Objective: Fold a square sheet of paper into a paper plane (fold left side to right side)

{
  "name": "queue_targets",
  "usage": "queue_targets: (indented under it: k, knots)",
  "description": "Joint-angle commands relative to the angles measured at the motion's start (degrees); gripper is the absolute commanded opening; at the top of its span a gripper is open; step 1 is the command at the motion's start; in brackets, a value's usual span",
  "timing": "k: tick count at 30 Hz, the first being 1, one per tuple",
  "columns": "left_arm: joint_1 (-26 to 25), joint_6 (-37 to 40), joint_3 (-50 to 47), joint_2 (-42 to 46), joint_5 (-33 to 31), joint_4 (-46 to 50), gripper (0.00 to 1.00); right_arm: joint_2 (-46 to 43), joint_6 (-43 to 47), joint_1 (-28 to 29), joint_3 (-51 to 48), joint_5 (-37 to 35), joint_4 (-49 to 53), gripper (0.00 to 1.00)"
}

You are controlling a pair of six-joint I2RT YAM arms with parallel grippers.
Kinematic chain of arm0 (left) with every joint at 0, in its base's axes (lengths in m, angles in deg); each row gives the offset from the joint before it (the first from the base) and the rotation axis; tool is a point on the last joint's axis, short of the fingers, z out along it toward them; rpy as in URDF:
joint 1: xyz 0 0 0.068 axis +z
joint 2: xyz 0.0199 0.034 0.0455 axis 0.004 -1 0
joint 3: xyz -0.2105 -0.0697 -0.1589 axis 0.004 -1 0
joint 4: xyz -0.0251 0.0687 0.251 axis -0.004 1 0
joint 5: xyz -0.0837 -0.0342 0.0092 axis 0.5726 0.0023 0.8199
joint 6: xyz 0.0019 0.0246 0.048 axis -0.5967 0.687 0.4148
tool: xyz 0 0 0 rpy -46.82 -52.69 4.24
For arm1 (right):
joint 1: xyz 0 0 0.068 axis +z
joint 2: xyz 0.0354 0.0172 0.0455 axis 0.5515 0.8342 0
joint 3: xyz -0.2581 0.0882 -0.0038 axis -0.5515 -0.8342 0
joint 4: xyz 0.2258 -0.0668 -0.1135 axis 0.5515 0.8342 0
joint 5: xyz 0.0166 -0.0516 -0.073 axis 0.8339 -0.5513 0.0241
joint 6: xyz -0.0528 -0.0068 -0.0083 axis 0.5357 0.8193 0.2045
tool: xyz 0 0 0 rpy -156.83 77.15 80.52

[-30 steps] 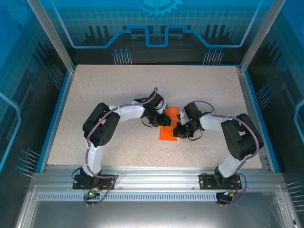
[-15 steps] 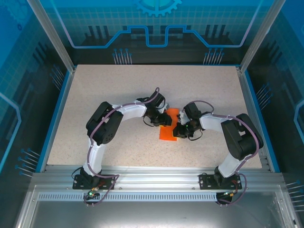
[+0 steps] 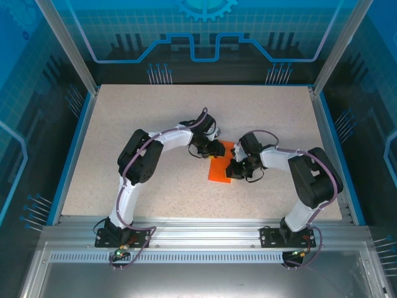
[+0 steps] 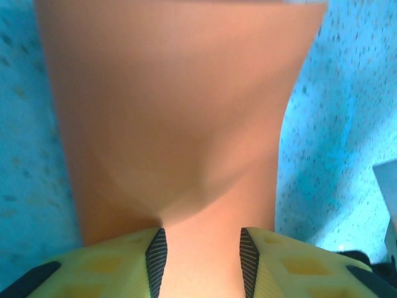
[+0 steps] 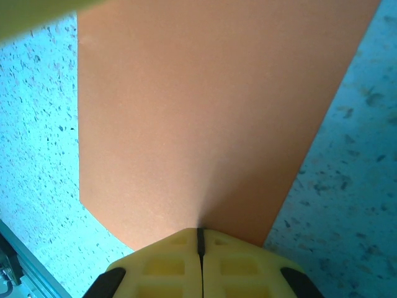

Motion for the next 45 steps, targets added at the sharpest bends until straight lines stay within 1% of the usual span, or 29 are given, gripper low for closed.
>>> queue_targets:
  k: [1,10,19,28,34,45]
  knots:
    - [1.72,1.18,3.90,-3.30,-3.49,0.16,0.43,3.83,1.13,0.45,-2.30,-9.90,7.04,0.06]
    - [2.65,0.15,10.08,-7.08,-3.01,1.21,0.43,4.16,1.30,0.45,-2.12,-9.67,7.14,0.05]
    - [2.99,-0.91,15.74,-10.61,0.17,1.06,0.47,4.35,1.42,0.55,-1.95,-9.61,7.27,0.06]
    - [3.01,-2.68,18.95,-13.49,0.84,-0.37,0.47,4.57,1.50,0.54,-1.85,-9.51,7.49,0.05]
    - [3.12,-4.19,22.81,-15.43,1.87,-0.96,0.46,4.70,1.41,0.55,-1.77,-9.57,7.57,0.05]
    - [3.13,-6.73,25.48,-17.94,5.98,-3.47,0.46,4.96,1.42,0.55,-1.57,-9.42,7.62,0.05]
